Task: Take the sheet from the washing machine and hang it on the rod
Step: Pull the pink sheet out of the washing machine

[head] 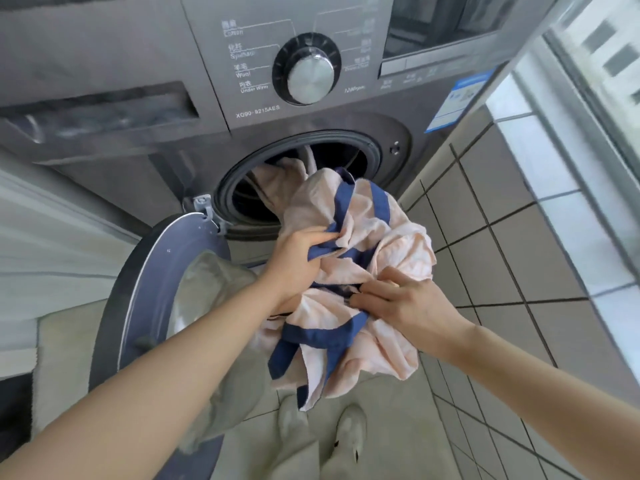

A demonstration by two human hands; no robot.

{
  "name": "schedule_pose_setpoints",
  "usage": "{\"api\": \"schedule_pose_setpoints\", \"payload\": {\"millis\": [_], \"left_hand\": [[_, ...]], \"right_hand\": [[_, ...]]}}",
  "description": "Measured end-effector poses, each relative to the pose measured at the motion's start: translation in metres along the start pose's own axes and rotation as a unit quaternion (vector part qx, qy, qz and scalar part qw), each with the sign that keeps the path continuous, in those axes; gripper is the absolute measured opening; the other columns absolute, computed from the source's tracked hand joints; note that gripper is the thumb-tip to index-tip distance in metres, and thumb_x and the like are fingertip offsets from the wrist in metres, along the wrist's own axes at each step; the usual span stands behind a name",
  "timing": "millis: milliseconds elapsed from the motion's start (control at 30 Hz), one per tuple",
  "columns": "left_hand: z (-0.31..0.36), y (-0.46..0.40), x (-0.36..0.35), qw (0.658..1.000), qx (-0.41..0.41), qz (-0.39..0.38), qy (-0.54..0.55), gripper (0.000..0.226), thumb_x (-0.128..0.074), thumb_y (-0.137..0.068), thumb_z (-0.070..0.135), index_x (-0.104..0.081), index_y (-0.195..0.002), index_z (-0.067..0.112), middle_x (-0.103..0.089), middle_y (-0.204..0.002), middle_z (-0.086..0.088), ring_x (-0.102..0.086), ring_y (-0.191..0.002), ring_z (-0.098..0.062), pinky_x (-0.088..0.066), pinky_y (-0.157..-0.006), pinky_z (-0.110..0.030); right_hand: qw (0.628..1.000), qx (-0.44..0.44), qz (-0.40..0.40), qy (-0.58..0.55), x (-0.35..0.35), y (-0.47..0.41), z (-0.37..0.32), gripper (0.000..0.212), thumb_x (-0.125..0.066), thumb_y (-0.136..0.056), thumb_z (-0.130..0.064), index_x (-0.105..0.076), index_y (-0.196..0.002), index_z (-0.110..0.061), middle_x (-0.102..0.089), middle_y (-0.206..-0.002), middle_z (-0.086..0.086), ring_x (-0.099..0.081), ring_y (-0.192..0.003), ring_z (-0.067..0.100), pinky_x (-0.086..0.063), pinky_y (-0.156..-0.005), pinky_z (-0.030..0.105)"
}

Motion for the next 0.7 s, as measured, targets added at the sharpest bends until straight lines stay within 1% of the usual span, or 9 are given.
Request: {"api": "schedule_pose_setpoints", "payload": {"millis": [167, 233, 300, 367, 433, 533, 600, 667, 700], "left_hand": [[0.048, 0.030, 0.006, 0.994, -0.107, 0.001, -0.032, 0.030, -0.056, -0.082, 0.014, -0.073, -0.106, 0.009, -0.069, -0.112, -0.002, -0.061, -0.103, -0.008, -0.038, -0.090, -0.004], [0.069, 0.043, 0.011, 0.988, -0.147, -0.005, -0.038, 0.028, -0.058, -0.082, 0.015, -0.074, -0.104, 0.010, -0.069, -0.107, -0.001, -0.060, -0.098, -0.007, -0.041, -0.089, -0.007], [0.088, 0.055, 0.018, 0.986, -0.162, -0.002, -0.046, 0.026, -0.066, -0.080, 0.005, -0.074, -0.104, 0.011, -0.069, -0.105, -0.001, -0.060, -0.097, -0.008, -0.044, -0.089, -0.013], [0.106, 0.068, 0.029, 0.983, -0.175, 0.006, -0.053, 0.029, -0.060, -0.079, 0.003, -0.074, -0.103, 0.010, -0.068, -0.103, -0.001, -0.060, -0.096, -0.009, -0.045, -0.089, -0.016], [0.122, 0.082, 0.040, 0.982, -0.184, 0.010, -0.047, 0.031, -0.052, -0.080, 0.011, -0.073, -0.102, 0.007, -0.067, -0.103, -0.001, -0.061, -0.096, -0.011, -0.046, -0.087, -0.019], [0.143, 0.103, 0.058, 0.985, -0.171, -0.021, -0.024, 0.032, -0.060, -0.086, 0.031, -0.072, -0.106, 0.010, -0.064, -0.104, 0.002, -0.060, -0.099, -0.013, -0.047, -0.088, -0.024], [0.151, 0.116, 0.070, 0.984, -0.162, -0.069, -0.040, 0.050, -0.068, -0.078, 0.048, -0.070, -0.113, 0.013, -0.059, -0.108, 0.006, -0.056, -0.105, -0.012, -0.043, -0.092, -0.022], [0.156, 0.130, 0.084, 0.978, -0.168, -0.111, -0.060, 0.064, -0.074, -0.069, 0.054, -0.066, -0.118, 0.014, -0.055, -0.110, 0.008, -0.052, -0.107, -0.012, -0.042, -0.093, -0.021], [0.159, 0.137, 0.092, 0.975, -0.176, -0.123, -0.062, 0.066, -0.077, -0.067, 0.052, -0.065, -0.120, 0.014, -0.054, -0.110, 0.007, -0.052, -0.108, -0.012, -0.042, -0.093, -0.022]], "right_hand": [[0.999, -0.028, 0.033, -0.009, 0.034, 0.014, -0.011, 0.026, -0.056, -0.088, -0.009, -0.067, -0.103, -0.026, -0.064, -0.092, -0.010, -0.057, -0.078, 0.019, -0.042, -0.046, 0.025], [0.998, -0.034, 0.046, -0.016, 0.051, 0.018, -0.019, 0.025, -0.056, -0.088, -0.010, -0.067, -0.104, -0.026, -0.064, -0.095, -0.010, -0.057, -0.080, 0.019, -0.042, -0.046, 0.025], [0.998, -0.033, 0.056, -0.016, 0.069, 0.021, -0.028, 0.025, -0.057, -0.088, -0.010, -0.068, -0.105, -0.025, -0.064, -0.099, -0.008, -0.058, -0.081, 0.020, -0.037, -0.046, 0.022], [0.997, -0.037, 0.067, -0.013, 0.087, 0.025, -0.038, 0.025, -0.055, -0.088, -0.011, -0.069, -0.105, -0.025, -0.064, -0.101, -0.005, -0.058, -0.082, 0.021, -0.028, -0.047, 0.021], [0.995, -0.051, 0.081, -0.023, 0.102, 0.027, -0.047, 0.023, -0.054, -0.088, -0.016, -0.068, -0.105, -0.026, -0.058, -0.107, -0.002, -0.057, -0.086, 0.023, -0.026, -0.046, 0.020], [0.990, -0.098, 0.093, -0.039, 0.122, 0.025, -0.060, 0.026, -0.060, -0.086, -0.022, -0.060, -0.109, -0.031, -0.043, -0.116, 0.003, -0.051, -0.099, 0.028, -0.034, -0.038, 0.024], [0.988, -0.106, 0.105, -0.026, 0.136, 0.020, -0.075, 0.025, -0.065, -0.086, -0.022, -0.064, -0.108, -0.032, -0.041, -0.124, 0.006, -0.047, -0.107, 0.031, -0.030, -0.046, 0.024], [0.989, -0.100, 0.111, -0.002, 0.151, 0.014, -0.094, 0.023, -0.054, -0.091, -0.020, -0.070, -0.104, -0.030, -0.040, -0.134, 0.010, -0.043, -0.115, 0.030, -0.022, -0.064, 0.023], [0.989, -0.104, 0.108, 0.009, 0.156, 0.012, -0.104, 0.029, -0.046, -0.093, -0.019, -0.071, -0.102, -0.030, -0.038, -0.141, 0.012, -0.041, -0.119, 0.028, -0.022, -0.065, 0.023]]}}
Point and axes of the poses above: each hand's wrist, its own y-axis away from the middle knuckle, its own x-axis out of the back of the hand, z = x × y, the point moved 3 cm from there along -y, towards the middle knuckle
